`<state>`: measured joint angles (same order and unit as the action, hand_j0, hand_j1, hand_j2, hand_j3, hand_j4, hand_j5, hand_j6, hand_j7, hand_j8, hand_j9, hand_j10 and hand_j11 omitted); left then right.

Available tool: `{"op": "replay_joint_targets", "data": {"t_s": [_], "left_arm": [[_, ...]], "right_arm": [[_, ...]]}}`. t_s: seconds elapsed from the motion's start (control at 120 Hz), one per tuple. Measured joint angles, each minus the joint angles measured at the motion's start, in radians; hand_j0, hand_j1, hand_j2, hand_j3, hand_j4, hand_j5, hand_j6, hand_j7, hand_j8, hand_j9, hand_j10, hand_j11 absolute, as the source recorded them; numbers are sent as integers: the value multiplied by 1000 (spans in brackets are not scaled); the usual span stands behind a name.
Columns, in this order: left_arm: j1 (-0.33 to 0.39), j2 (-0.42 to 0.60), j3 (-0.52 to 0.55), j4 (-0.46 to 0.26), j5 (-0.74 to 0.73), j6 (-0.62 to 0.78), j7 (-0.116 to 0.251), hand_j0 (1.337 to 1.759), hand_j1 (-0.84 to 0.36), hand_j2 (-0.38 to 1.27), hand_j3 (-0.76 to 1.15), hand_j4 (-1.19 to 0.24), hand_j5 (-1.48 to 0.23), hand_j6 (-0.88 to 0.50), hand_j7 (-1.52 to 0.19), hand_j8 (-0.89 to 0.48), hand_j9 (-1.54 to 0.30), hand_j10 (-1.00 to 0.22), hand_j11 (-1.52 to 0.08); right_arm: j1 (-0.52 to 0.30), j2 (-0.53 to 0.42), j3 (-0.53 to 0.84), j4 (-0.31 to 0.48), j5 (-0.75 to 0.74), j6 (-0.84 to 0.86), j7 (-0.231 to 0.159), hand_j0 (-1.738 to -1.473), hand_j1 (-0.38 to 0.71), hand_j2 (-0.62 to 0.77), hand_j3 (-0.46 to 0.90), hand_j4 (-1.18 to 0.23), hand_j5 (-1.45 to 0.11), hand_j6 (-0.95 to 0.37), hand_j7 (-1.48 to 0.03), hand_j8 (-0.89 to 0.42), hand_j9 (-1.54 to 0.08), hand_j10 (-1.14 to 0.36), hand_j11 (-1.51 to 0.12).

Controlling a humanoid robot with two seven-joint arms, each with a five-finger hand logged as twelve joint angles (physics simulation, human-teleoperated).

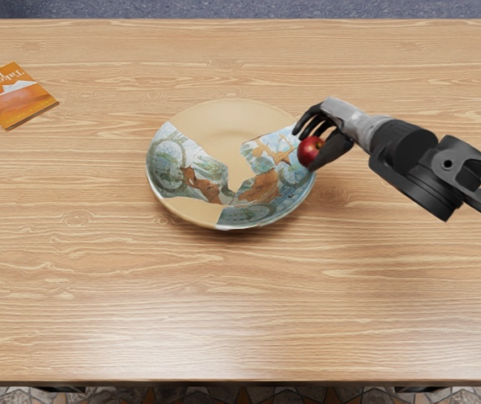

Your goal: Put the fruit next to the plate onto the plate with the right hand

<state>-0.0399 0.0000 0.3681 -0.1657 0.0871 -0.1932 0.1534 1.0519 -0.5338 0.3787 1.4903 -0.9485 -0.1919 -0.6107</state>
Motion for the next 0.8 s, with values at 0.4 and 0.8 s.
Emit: {"op": "replay_joint_targets", "data": {"t_s": [0.4, 0.8], "left_arm": [[0, 0, 0, 0, 0, 0, 0, 1658, 69, 46, 0, -233, -303, -233, -303, -233, -304, -233, -304], [0, 0, 0, 0, -1, 0, 0, 1658, 69, 46, 0, -233, -303, -233, -303, -233, -303, -233, -303]], "right_arm": [[34, 127, 0, -45, 0, 0, 0, -1658, 262, 217, 0, -599, -795, -515, -787, -405, -796, -565, -796], [60, 230, -5, -94, -1, 0, 0, -1657, 257, 197, 0, -602, -792, -516, -787, -409, -795, -563, -797]]}}
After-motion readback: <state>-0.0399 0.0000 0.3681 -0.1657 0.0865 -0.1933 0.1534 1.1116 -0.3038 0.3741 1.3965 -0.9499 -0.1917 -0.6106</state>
